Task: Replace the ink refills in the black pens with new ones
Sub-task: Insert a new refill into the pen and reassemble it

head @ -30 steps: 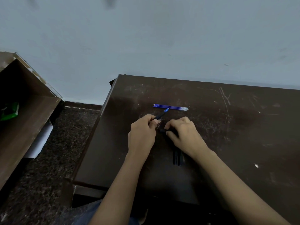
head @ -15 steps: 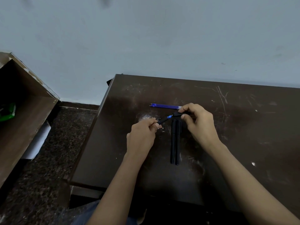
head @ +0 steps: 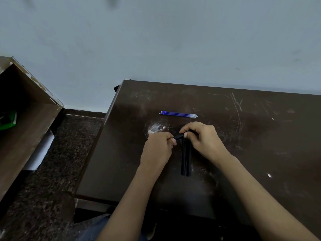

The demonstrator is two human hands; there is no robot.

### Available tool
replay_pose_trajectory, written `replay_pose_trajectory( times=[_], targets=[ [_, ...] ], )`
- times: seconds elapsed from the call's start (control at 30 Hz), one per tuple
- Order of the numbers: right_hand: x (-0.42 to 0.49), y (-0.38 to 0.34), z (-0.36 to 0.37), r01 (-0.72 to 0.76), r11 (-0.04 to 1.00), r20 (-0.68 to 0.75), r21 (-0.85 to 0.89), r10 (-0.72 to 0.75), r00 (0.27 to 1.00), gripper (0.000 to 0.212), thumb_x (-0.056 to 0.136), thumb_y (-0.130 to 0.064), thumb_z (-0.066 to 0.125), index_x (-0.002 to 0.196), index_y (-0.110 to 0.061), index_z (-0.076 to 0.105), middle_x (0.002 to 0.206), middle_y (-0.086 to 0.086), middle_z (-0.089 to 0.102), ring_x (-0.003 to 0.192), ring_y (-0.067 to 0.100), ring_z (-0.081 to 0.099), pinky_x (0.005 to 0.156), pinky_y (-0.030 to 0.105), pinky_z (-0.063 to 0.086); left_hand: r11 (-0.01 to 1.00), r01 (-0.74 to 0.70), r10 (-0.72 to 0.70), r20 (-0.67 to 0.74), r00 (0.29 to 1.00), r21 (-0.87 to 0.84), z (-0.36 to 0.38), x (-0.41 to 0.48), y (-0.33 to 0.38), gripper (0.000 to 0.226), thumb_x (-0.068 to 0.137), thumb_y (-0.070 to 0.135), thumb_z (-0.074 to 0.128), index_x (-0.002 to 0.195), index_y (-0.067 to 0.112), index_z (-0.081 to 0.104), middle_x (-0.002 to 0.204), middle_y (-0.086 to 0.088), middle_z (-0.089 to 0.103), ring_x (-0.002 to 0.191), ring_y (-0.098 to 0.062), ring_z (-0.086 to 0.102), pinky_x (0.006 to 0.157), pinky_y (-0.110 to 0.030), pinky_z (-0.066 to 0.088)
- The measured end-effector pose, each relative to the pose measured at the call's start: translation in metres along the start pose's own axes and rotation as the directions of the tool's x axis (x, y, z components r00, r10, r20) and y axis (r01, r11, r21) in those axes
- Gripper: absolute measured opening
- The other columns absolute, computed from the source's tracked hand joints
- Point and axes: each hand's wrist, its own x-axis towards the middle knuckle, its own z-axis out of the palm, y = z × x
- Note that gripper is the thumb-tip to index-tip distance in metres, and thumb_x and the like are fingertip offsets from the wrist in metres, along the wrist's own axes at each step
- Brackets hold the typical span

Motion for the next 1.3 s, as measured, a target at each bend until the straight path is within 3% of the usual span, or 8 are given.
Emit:
replay_pose_trajectory(
  times=[0.13,0.27,0.33,0.4,0.47,0.7,0.8,1.3],
  targets=[
    [0.001,-0.003,0.002,-0.017,1.000,-0.047,0.002,0.017,0.999,0.020,0.084,0.002,0.061,0.093,-0.011,0.073,0.093,0.002,0.070,0.086,0.012,0.062,0.077,0.002,0.038,0.999,0.029,-0.028,0.024,0.999,-0.036,0.000,0.000,0.005,0.018,0.095,0.021,0.052,0.094,0.016,0.070,0.083,-0.002,0.068,0.078,-0.015,0.062,0.072,-0.027,0.049],
    [0.003,-0.006,0.002,-0.072,0.996,-0.087,0.043,0.076,0.993,0.025,0.084,-0.002,0.064,0.106,-0.014,0.070,0.099,-0.001,0.069,0.088,0.007,0.062,0.082,0.006,0.043,0.989,0.084,-0.075,0.077,0.994,-0.124,-0.002,0.002,0.009,0.014,0.095,0.019,0.054,0.104,0.014,0.064,0.082,0.002,0.061,0.079,-0.013,0.063,0.067,-0.022,0.047],
    [0.002,-0.004,0.002,-0.130,0.992,-0.124,0.001,0.129,0.984,0.030,0.085,-0.009,0.066,0.114,-0.016,0.065,0.103,-0.001,0.065,0.086,0.010,0.062,0.085,0.018,0.049,0.984,0.116,-0.107,0.075,0.991,-0.133,-0.002,0.002,0.011,0.014,0.096,0.018,0.051,0.100,0.012,0.064,0.085,0.001,0.061,0.075,-0.009,0.061,0.065,-0.020,0.049],
    [0.000,0.001,0.000,-0.195,0.976,-0.149,-0.099,0.179,0.972,0.032,0.086,-0.012,0.066,0.118,-0.015,0.062,0.106,0.002,0.060,0.084,0.014,0.061,0.087,0.031,0.052,0.992,0.120,-0.119,0.016,0.993,-0.033,-0.001,0.002,0.012,0.020,0.098,0.019,0.048,0.102,0.011,0.065,0.086,0.003,0.058,0.065,-0.004,0.051,0.057,-0.014,0.038],
    [-0.002,0.007,-0.003,-0.262,0.954,-0.146,-0.143,0.241,0.959,0.033,0.086,-0.012,0.064,0.119,-0.014,0.061,0.108,0.007,0.057,0.086,0.019,0.061,0.088,0.039,0.052,0.986,0.150,-0.147,-0.052,0.988,0.071,0.000,0.000,0.013,0.024,0.099,0.022,0.046,0.105,0.010,0.065,0.091,0.000,0.059,0.069,-0.005,0.047,0.062,-0.018,0.035],
    [-0.010,0.006,-0.001,-0.390,0.910,0.057,-0.141,0.401,0.914,0.051,0.084,-0.023,0.069,0.131,-0.014,0.051,0.100,0.005,0.060,0.092,0.016,0.057,0.085,0.024,0.045,0.948,0.199,-0.193,-0.048,0.980,0.248,0.013,-0.004,0.024,0.028,0.100,0.026,0.041,0.114,0.010,0.060,0.109,-0.010,0.061,0.102,-0.028,0.060,0.070,-0.032,0.038],
    [-0.013,0.005,0.004,-0.407,0.902,0.094,-0.146,0.423,0.901,0.056,0.084,-0.026,0.070,0.134,-0.015,0.046,0.094,0.000,0.056,0.088,0.011,0.051,0.077,0.021,0.040,0.941,0.197,-0.195,-0.035,0.980,0.274,0.019,-0.003,0.028,0.028,0.100,0.026,0.040,0.118,0.011,0.055,0.113,-0.009,0.061,0.105,-0.028,0.060,0.071,-0.033,0.037],
    [-0.015,0.004,0.013,-0.397,0.915,0.061,-0.065,0.401,0.914,0.052,0.086,-0.019,0.067,0.133,-0.013,0.044,0.099,0.006,0.059,0.087,0.015,0.055,0.075,0.024,0.044,0.949,0.169,-0.182,0.024,0.983,0.264,0.026,0.000,0.032,0.029,0.097,0.028,0.048,0.119,0.009,0.048,0.116,-0.011,0.059,0.105,-0.030,0.059,0.075,-0.036,0.042]
  ],
)
